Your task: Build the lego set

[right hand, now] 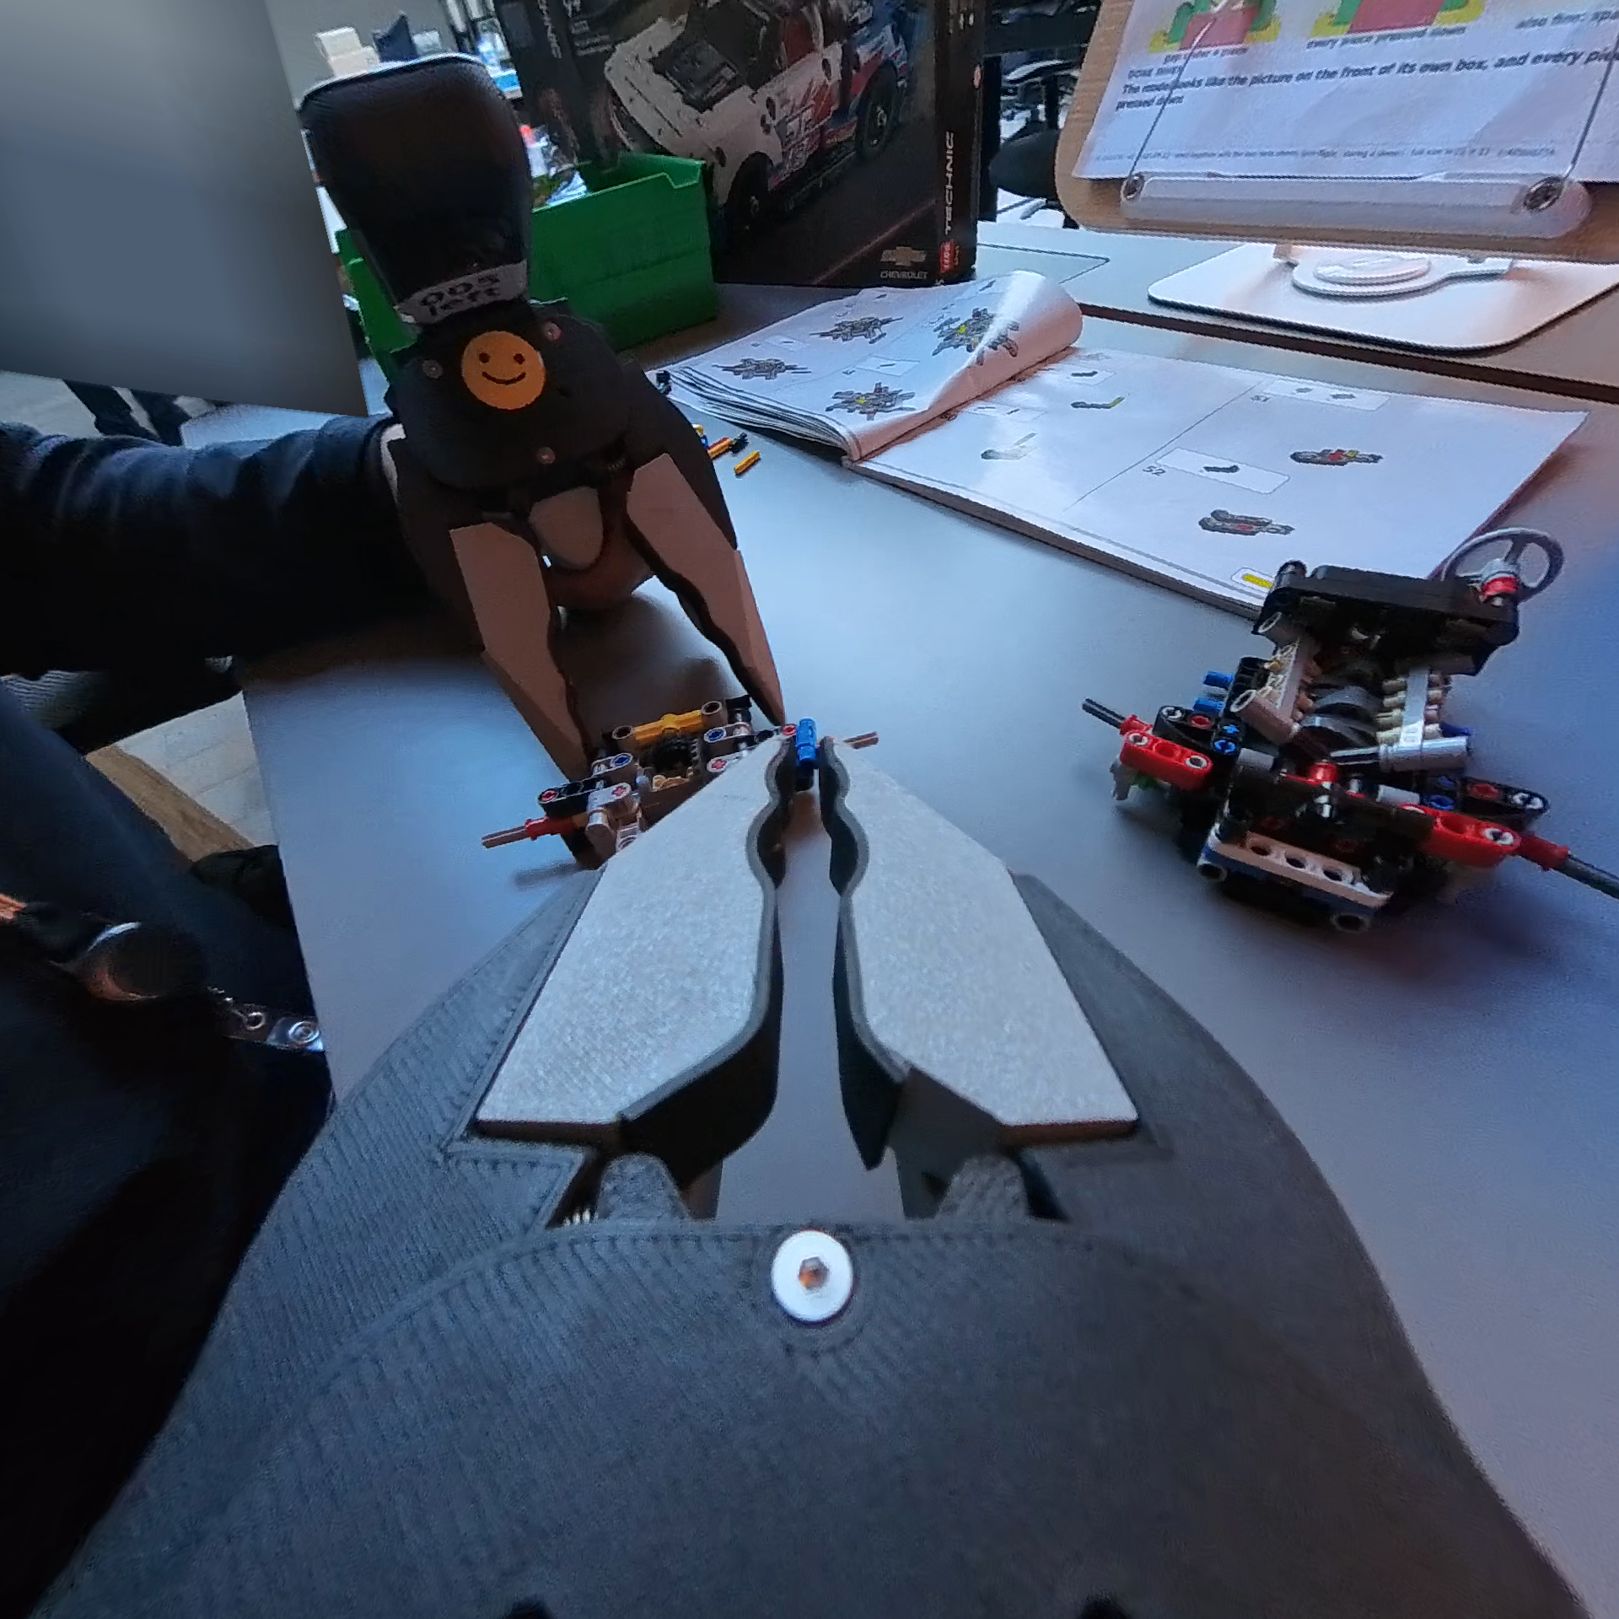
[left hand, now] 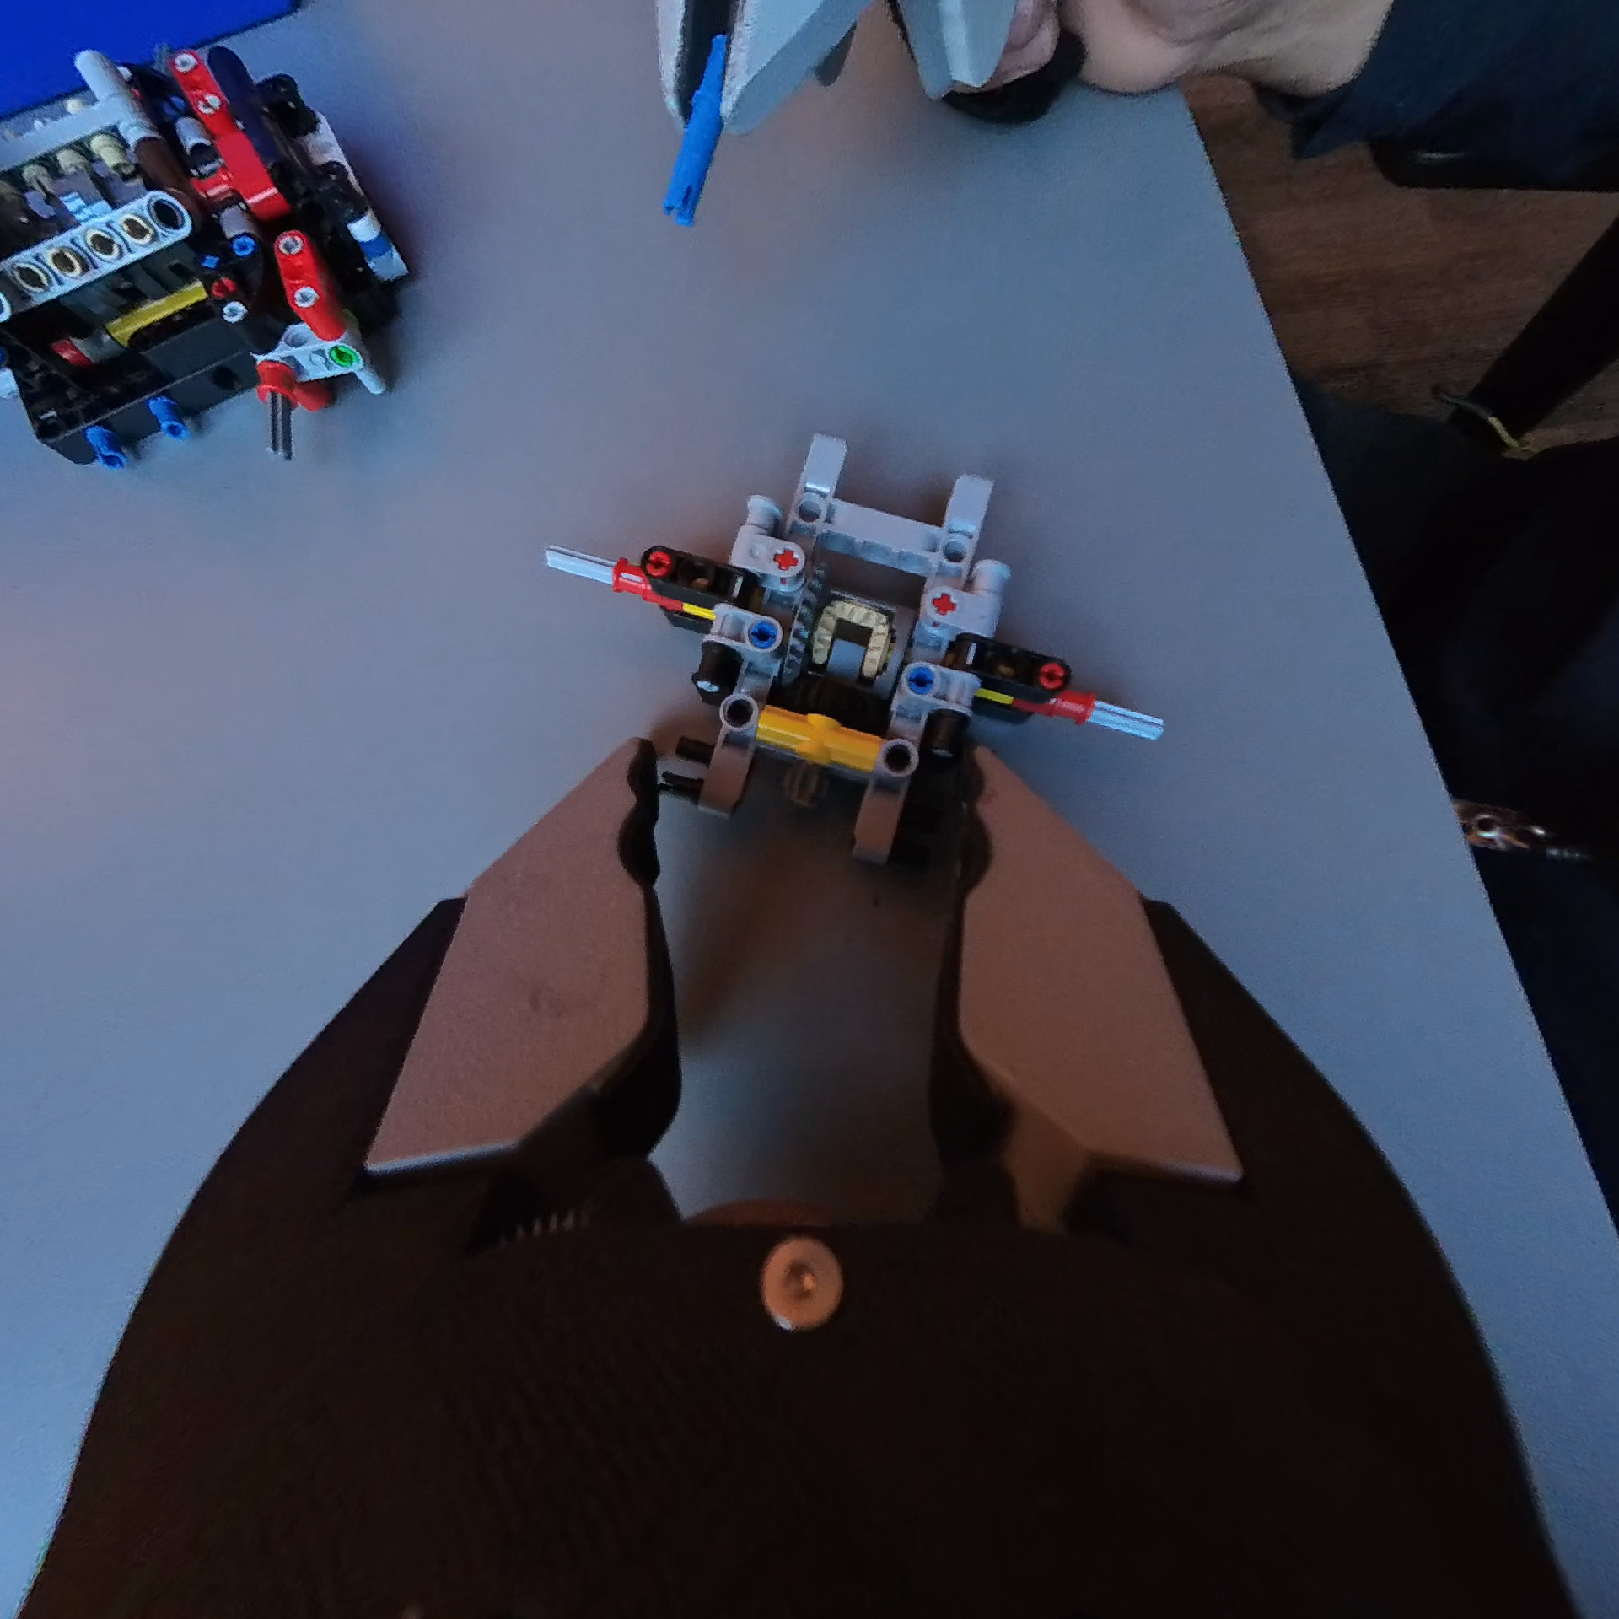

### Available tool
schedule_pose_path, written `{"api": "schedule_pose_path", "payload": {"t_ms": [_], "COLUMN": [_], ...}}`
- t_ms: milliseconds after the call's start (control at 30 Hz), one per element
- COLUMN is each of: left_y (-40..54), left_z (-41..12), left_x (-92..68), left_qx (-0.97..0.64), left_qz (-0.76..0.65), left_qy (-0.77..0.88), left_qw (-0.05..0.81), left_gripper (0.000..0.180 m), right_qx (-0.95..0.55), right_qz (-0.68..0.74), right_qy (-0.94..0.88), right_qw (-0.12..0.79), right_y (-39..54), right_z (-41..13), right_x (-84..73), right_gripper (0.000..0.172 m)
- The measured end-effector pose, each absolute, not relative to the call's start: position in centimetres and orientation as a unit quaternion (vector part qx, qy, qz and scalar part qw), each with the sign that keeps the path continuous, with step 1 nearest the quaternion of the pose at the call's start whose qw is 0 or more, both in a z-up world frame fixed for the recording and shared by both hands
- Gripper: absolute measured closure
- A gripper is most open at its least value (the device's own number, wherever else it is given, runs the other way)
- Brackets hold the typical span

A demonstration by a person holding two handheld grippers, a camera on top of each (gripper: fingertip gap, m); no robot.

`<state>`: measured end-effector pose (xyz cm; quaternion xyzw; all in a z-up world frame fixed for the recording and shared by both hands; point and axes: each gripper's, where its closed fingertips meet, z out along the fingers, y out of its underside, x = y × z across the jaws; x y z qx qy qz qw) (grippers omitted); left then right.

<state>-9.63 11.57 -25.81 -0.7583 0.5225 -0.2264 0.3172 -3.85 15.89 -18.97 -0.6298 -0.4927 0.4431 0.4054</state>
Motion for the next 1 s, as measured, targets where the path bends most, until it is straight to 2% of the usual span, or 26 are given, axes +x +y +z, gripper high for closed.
{"api": "schedule_pose_path", "payload": {"t_ms": [1000], "left_y": [11.86], "left_z": [-25.83], "left_x": [-9.74], "left_qx": [-0.764], "left_qz": [-0.229], "left_qy": [0.512], "left_qw": [0.318], "left_gripper": [0.114], "right_qx": [-0.616], "right_qz": [0.441], "right_qy": [-0.497], "right_qw": [0.423], "right_y": [16.05], "right_z": [-18.51], "right_x": [-3.89], "right_gripper": [0.171]}}
